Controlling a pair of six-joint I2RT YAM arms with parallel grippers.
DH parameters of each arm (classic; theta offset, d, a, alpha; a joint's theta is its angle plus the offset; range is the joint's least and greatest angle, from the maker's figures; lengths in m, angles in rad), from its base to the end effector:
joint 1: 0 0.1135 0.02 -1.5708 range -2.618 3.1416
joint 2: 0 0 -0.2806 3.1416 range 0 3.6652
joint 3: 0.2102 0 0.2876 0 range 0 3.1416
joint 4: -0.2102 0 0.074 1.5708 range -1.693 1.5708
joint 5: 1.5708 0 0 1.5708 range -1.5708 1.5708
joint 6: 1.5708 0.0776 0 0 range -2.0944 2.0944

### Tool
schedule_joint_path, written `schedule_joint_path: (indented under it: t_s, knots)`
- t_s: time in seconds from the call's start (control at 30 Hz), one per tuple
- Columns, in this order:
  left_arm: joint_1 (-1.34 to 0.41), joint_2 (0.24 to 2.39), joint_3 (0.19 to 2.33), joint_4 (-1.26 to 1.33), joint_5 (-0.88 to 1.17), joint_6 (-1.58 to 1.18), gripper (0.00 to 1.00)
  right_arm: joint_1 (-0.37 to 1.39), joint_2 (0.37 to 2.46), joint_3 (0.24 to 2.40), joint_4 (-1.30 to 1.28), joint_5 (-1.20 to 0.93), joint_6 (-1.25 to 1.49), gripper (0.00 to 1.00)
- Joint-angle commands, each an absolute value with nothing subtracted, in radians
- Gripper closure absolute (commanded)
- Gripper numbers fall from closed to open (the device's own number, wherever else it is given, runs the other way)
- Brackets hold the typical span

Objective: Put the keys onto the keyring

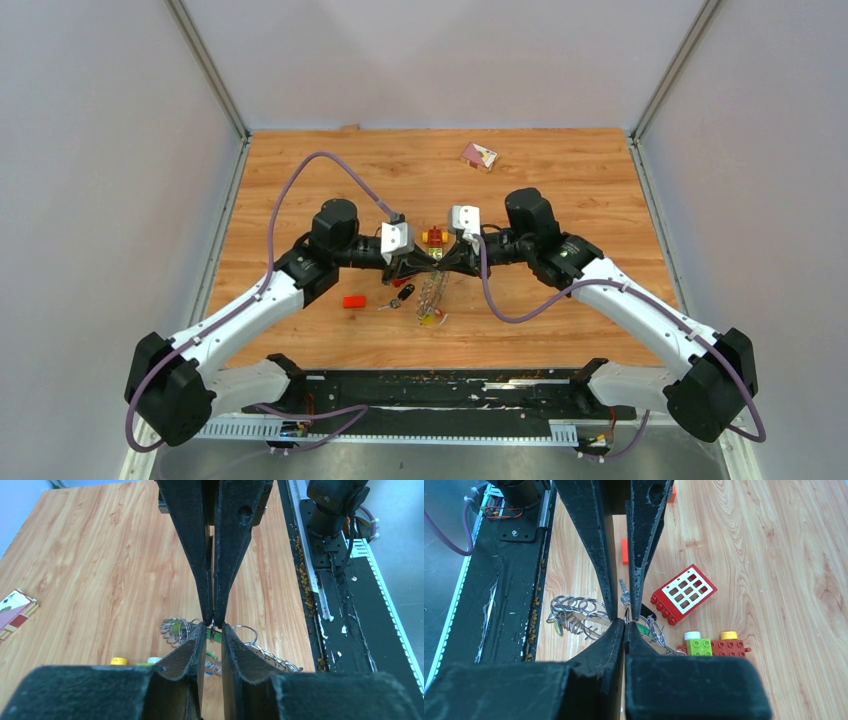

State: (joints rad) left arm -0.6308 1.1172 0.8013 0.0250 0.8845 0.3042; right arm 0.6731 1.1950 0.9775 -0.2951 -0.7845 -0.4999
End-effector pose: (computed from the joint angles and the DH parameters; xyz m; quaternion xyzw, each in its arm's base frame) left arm 0.2077 -0.2260 0.3001 0.5549 0.5320 -0.4265 0.4767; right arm 0.2137 0.2405 0.3092 -0.6022 0.5576 0.3691 0.4361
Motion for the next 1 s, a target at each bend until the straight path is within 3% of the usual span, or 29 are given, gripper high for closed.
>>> schedule_joint_path:
  t_s: [0.0,0.33,0.67,0.9,0.97]
  knots:
    - [-0.643,1.128,0.847,0.038,0.904,0.320,0.78,0.682,1.178,1.028,-0.247,-0.801,-0.511,1.00]
    - [-0.648,1.131,0.854,-0.031,0.905,0.382,0.82,0.681,1.176,1.029,-0.248,-0.804,-0.507,1.00]
    - [-0.650,1.139,0.862,-0.070,0.921,0.417,1.00,0.682,1.175,1.031,-0.250,-0.812,-0.508,1.00]
    - [-0.650,1.112,0.833,-0.017,0.877,0.389,1.00,0.682,1.173,1.026,-0.255,-0.816,-0.521,1.00]
    - [-0.650,1.092,0.821,-0.005,0.875,0.388,1.00,0.680,1.171,1.025,-0.267,-0.814,-0.535,0.95]
